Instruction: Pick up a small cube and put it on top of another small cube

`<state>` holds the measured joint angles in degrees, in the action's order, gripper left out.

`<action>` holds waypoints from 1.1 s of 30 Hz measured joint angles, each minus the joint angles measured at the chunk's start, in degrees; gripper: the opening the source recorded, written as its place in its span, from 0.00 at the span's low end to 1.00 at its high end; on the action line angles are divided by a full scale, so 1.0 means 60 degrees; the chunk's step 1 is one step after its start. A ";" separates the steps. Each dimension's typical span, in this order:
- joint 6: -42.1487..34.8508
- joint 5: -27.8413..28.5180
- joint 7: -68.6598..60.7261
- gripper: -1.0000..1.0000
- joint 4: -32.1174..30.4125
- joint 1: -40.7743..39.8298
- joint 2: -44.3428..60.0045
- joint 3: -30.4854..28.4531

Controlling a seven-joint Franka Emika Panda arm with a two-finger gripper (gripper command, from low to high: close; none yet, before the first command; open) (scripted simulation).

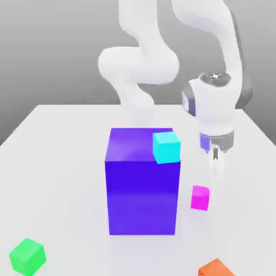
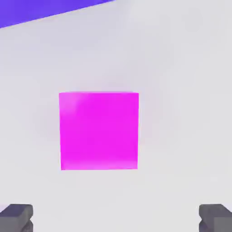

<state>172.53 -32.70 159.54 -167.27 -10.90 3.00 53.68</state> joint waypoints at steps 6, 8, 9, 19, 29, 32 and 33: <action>0.0621 0.1502 0.1032 0.50 -0.0030 0.2009 0.0768 -0.2403; 0.0786 0.1554 0.1058 0.50 -0.0002 0.3122 0.0974 -0.3539; 0.0865 0.1575 0.1067 0.50 0.0013 0.3671 0.1077 -0.4097; 0.1526 0.1633 0.1063 0.00 0.0147 0.7744 0.2011 -0.8214; 0.1239 0.1124 0.0716 0.00 0.0130 0.6450 0.1617 -0.6777; 0.0954 0.0400 0.0201 0.00 0.0145 0.5568 0.1277 -0.5699; 0.0838 0.0077 -0.0031 0.00 0.0161 0.5429 0.1153 -0.5474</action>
<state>177.55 -32.24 159.35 -166.30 21.67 9.92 20.83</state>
